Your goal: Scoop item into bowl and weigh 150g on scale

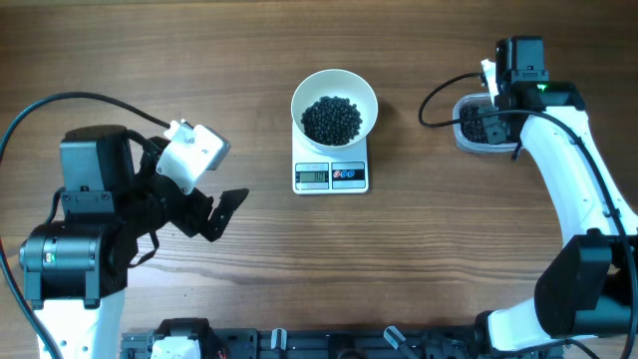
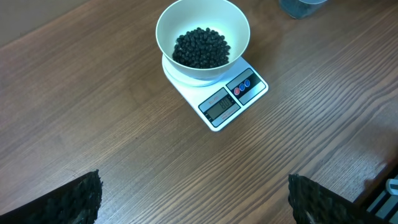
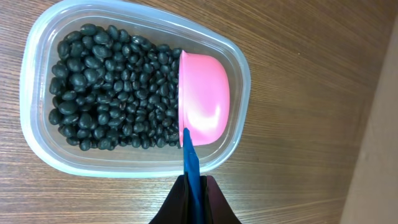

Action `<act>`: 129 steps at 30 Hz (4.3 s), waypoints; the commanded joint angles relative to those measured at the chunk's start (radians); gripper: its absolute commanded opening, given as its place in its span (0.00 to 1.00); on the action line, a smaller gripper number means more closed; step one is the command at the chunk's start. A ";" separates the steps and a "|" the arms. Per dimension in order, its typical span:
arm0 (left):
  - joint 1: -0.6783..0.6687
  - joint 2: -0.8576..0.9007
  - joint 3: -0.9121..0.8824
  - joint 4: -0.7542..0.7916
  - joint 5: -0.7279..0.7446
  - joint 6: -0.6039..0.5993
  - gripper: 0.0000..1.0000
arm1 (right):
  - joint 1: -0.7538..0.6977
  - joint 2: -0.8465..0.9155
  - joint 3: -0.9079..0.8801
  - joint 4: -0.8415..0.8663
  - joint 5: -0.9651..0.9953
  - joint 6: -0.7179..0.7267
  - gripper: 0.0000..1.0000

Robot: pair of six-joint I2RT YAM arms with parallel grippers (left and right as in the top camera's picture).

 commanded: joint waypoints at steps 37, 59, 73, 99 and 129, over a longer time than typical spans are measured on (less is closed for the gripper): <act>0.007 0.001 0.016 0.002 0.019 0.019 1.00 | -0.205 0.047 0.018 -0.059 -0.600 0.103 0.04; 0.007 0.001 0.015 0.002 0.019 0.019 1.00 | -0.291 0.062 -0.012 -0.088 -0.790 0.129 0.04; 0.007 0.001 0.015 0.002 0.019 0.019 1.00 | -0.502 0.063 -0.012 -0.128 -0.986 0.150 0.04; 0.007 0.001 0.015 0.002 0.019 0.019 1.00 | -0.698 0.063 -0.011 -0.209 -1.314 0.136 0.05; 0.007 0.001 0.015 0.002 0.019 0.019 1.00 | -0.074 -0.052 -0.010 0.189 -1.428 0.517 0.05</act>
